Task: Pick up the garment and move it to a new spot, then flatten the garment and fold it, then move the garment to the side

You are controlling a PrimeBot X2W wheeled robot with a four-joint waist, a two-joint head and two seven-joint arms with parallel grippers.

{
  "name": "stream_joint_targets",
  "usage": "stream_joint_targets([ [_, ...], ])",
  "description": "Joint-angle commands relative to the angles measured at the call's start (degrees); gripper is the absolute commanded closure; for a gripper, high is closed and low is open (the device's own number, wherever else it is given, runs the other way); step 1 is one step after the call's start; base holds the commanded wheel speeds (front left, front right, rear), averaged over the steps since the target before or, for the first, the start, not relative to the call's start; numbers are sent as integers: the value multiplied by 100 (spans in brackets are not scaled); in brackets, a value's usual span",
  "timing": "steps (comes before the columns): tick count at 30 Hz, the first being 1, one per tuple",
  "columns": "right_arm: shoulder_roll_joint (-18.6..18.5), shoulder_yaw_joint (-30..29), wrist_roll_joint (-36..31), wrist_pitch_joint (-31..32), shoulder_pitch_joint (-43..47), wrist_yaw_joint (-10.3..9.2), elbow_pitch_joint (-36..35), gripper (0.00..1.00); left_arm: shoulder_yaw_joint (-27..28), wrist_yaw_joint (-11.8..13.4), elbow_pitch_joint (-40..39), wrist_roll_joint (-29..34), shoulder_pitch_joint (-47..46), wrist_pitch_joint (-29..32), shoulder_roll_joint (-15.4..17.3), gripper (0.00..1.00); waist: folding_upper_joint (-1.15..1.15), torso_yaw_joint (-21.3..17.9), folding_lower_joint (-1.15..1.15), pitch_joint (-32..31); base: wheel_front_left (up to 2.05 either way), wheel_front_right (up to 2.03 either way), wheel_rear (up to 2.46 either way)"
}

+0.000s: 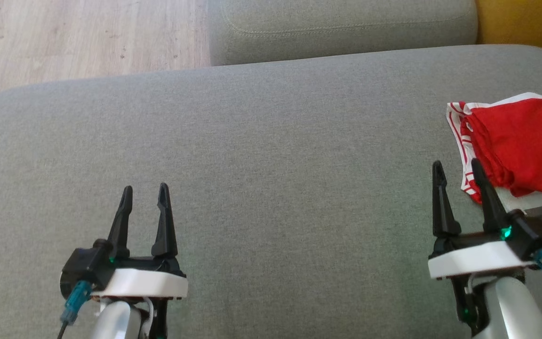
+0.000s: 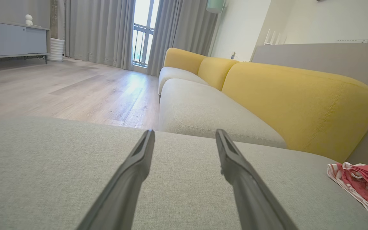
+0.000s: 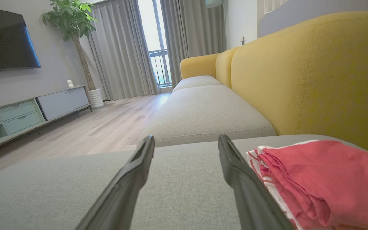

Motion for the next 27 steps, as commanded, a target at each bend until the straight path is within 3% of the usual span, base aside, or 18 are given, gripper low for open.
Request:
stream_joint_targets([
  [1, 8, 144, 32, -62, -50, 39, -202, 0, 211, 41, -199, -9, -91, -29, 27, 0, 0, -2, 0, -6, 0, 0, 0],
  [17, 8, 160, -56, -62, -99, 39, -180, 0, 310, 121, -295, -155, -54, -29, 27, 0, 0, 0, 0, -39, 0, 0, 0],
  [18, 1, 8, -31, 0, 73, 0, 2, 100, 86, 102, -91, -142, 55, 0, 0, 100, 0, 0, 0, -39, 0, 0, 0],
  [27, -5, 1, 336, 79, 232, -4, 335, 100, 108, 82, 249, -448, 226, 90, -1, 100, 0, 1, 1, -53, 0, 0, 0],
])
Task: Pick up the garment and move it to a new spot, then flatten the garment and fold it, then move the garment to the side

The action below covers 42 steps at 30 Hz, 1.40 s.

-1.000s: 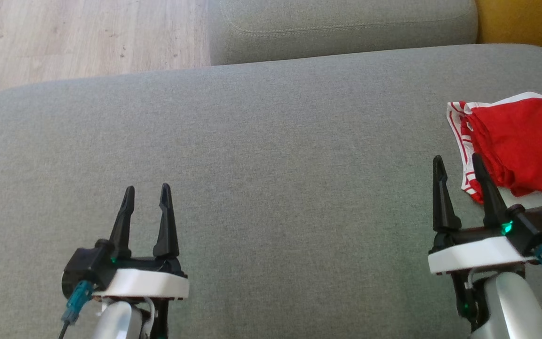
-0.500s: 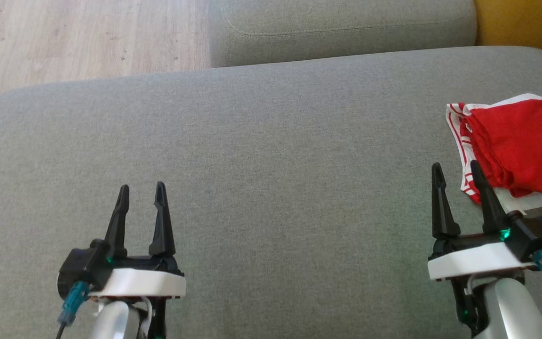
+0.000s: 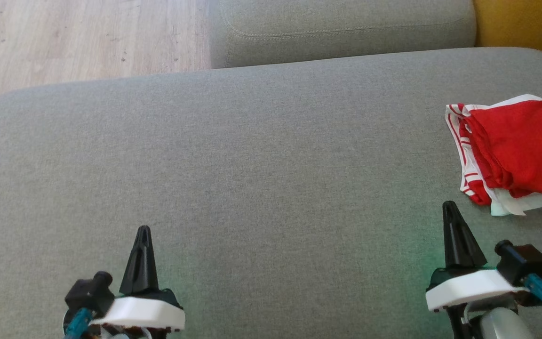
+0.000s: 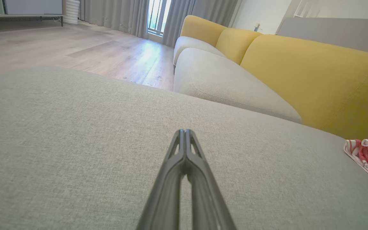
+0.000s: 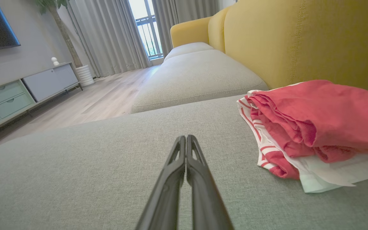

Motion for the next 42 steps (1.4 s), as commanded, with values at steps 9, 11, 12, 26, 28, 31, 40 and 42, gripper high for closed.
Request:
stream_joint_targets([
  [9, -45, -36, 684, 146, -273, 6, -208, 100, 164, -46, -228, -552, -260, 166, 3, 100, 0, 0, 0, -19, 0, 0, 0],
  [11, -50, -42, 822, 173, -278, 6, -210, 100, 188, -53, -234, -667, -263, 200, 4, 100, 0, 0, 0, -23, 0, 0, 0],
  [12, -52, -46, 891, 187, -280, 7, -211, 100, 201, -57, -237, -724, -264, 217, 4, 100, 0, 0, 0, -25, 0, 0, 0],
  [26, -79, -102, 1846, 389, -313, 12, -225, 100, 373, -107, -281, -1523, -286, 453, 7, 100, 0, 1, 0, -56, 0, 0, 0],
  [28, -83, -111, 1982, 418, -317, 12, -227, 100, 397, -115, -287, -1637, -289, 487, 7, 100, 0, 1, 0, -60, 0, 0, 0],
  [31, -87, -125, 2186, 463, -324, 14, -231, 100, 434, -125, -296, -1809, -294, 538, 8, 100, 0, 1, 0, -67, 0, 0, 0],
  [40, -98, -170, 2793, 600, -345, 17, -240, 100, 545, -158, -323, -2323, -308, 691, 10, 100, 0, 2, 0, -87, 0, 0, 0],
  [42, -100, -181, 2928, 631, -349, 17, -242, 100, 570, -165, -330, -2438, -311, 724, 11, 100, 0, 2, 0, -91, 0, 0, 0],
])
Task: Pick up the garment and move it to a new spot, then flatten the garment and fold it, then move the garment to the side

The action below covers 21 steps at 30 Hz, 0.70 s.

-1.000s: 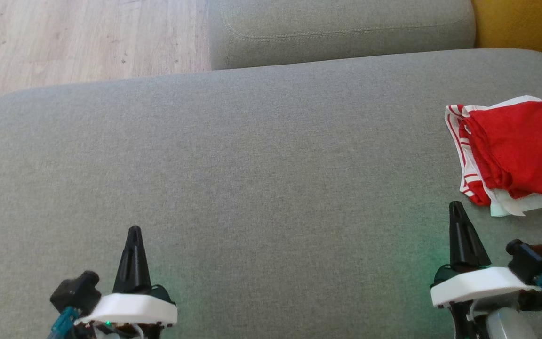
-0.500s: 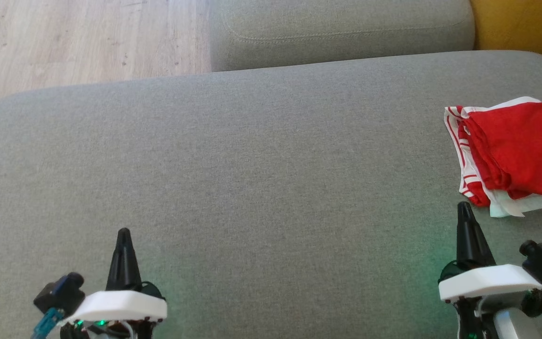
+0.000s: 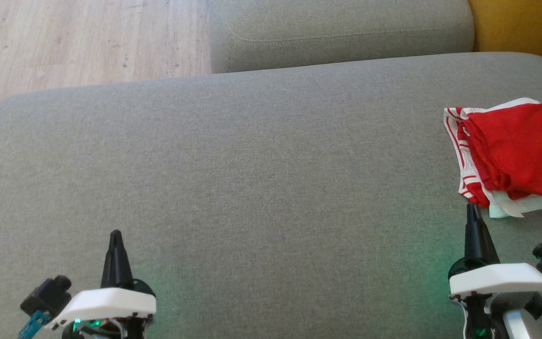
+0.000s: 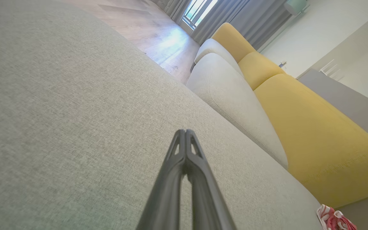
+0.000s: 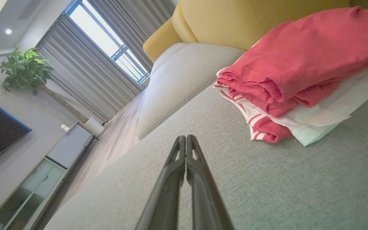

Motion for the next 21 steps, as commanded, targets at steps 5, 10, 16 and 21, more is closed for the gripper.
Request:
stream_joint_targets([
  [5, -97, -4, 413, 96, -327, 19, -218, 100, 195, -66, -204, -335, -293, 89, 13, 100, 0, 0, 0, -10, 0, 0, 0],
  [10, -101, -32, 748, 174, -339, 21, -223, 100, 257, -84, -220, -621, -301, 174, 14, 100, 0, 1, 0, -21, 0, 0, 0],
  [16, -104, -67, 1148, 270, -353, 23, -228, 100, 331, -106, -238, -964, -311, 275, 15, 100, 0, 1, 0, -34, 0, 0, 0],
  [21, -107, -98, 1479, 350, -365, 24, -233, 100, 392, -124, -253, -1248, -319, 360, 16, 100, 0, 1, 0, -45, 0, 0, 0],
])
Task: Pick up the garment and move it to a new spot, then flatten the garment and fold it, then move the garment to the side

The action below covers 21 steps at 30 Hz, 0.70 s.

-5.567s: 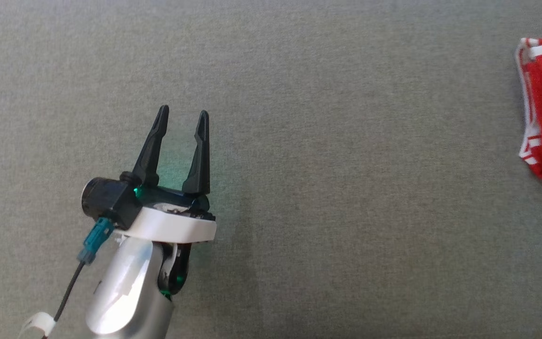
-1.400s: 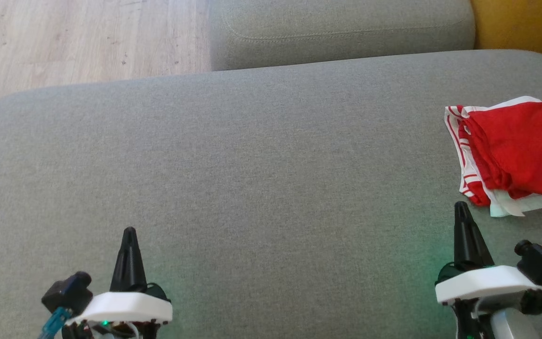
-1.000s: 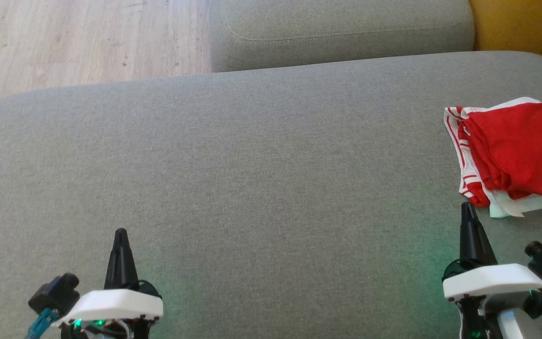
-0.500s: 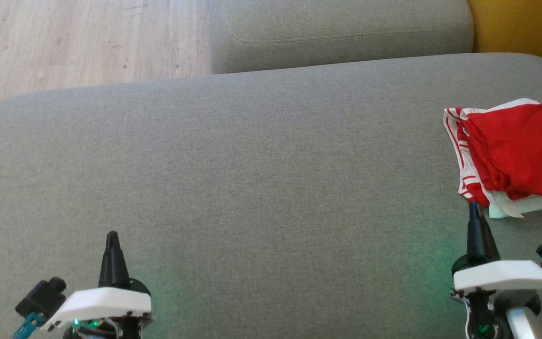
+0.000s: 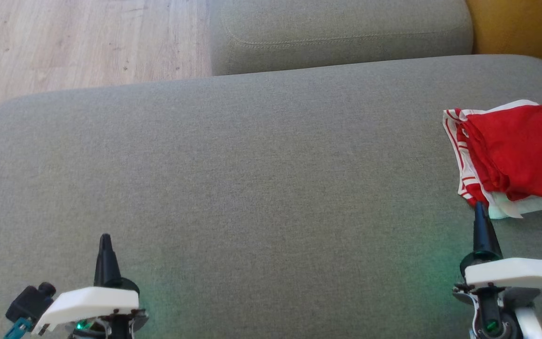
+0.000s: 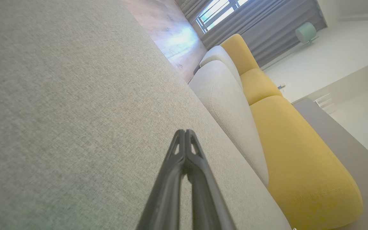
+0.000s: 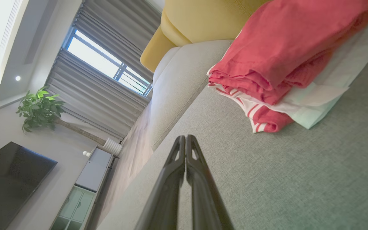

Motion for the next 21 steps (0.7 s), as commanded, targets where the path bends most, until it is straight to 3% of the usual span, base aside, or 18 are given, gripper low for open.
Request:
stream_joint_targets([
  [1, -103, 25, 152, 33, -278, 25, -223, 100, 145, -29, -220, -110, -315, 25, 19, 100, 0, 0, 0, -2, 0, 0, 0],
  [21, -106, -113, 1543, 379, -329, 32, -243, 100, 404, -106, -284, -1311, -348, 381, 24, 100, 0, 1, 0, -48, 0, 0, 0],
])
